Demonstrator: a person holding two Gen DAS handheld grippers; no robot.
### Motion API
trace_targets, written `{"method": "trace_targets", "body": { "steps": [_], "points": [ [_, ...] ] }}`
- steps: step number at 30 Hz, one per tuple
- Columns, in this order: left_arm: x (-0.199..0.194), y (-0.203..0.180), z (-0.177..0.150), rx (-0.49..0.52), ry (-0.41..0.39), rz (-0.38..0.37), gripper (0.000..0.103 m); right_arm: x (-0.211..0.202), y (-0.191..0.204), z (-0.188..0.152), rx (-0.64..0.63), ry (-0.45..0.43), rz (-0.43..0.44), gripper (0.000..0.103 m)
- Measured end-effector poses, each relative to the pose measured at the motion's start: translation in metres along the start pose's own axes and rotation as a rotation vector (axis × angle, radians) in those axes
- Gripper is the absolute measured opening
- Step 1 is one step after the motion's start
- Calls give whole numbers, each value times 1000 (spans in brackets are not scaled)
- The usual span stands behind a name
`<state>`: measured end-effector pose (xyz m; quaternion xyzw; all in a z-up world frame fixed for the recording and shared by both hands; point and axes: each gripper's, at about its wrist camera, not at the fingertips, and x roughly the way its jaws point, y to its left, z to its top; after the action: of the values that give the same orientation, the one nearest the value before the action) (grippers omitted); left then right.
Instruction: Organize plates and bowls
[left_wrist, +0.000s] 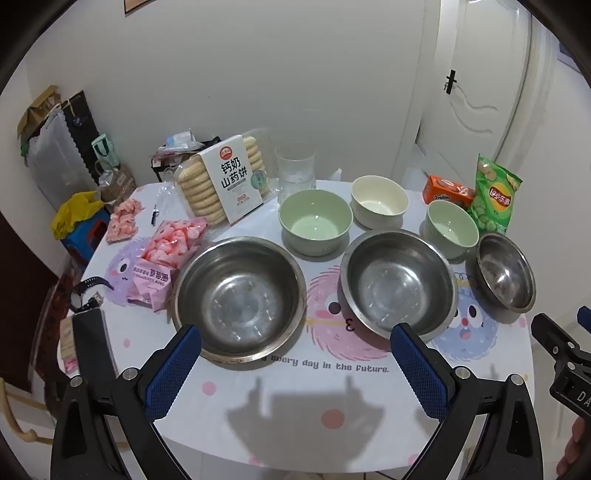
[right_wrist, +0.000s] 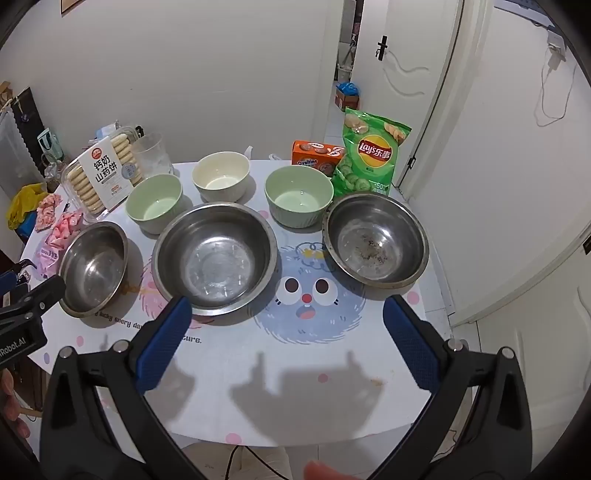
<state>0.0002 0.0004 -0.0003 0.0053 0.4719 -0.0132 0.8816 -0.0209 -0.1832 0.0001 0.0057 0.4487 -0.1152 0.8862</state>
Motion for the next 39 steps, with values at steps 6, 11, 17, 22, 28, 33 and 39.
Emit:
{"method": "trace_targets", "body": {
  "steps": [6, 11, 17, 22, 28, 33, 39],
  "points": [
    [0, 0, 0, 2, -2, 5, 103, -1, 0, 1, 1, 0, 7, 103],
    [0, -1, 0, 3, -1, 6, 103, 0, -3, 1, 0, 3, 6, 103],
    [0, -1, 0, 4, -2, 10, 103, 0, -4, 2, 0, 5, 2, 103],
    [3, 0, 2, 5, -3, 11, 103, 1, -2, 2, 1, 7, 4, 103],
    [2, 0, 2, 5, -4, 13, 103, 2, -2, 3, 0, 10, 5, 103],
    [2, 0, 2, 6, -4, 12, 103, 2, -2, 3, 0, 11, 4, 103],
    [2, 0, 2, 6, -4, 14, 103, 2, -2, 3, 2, 14, 1, 103]
  ]
}}
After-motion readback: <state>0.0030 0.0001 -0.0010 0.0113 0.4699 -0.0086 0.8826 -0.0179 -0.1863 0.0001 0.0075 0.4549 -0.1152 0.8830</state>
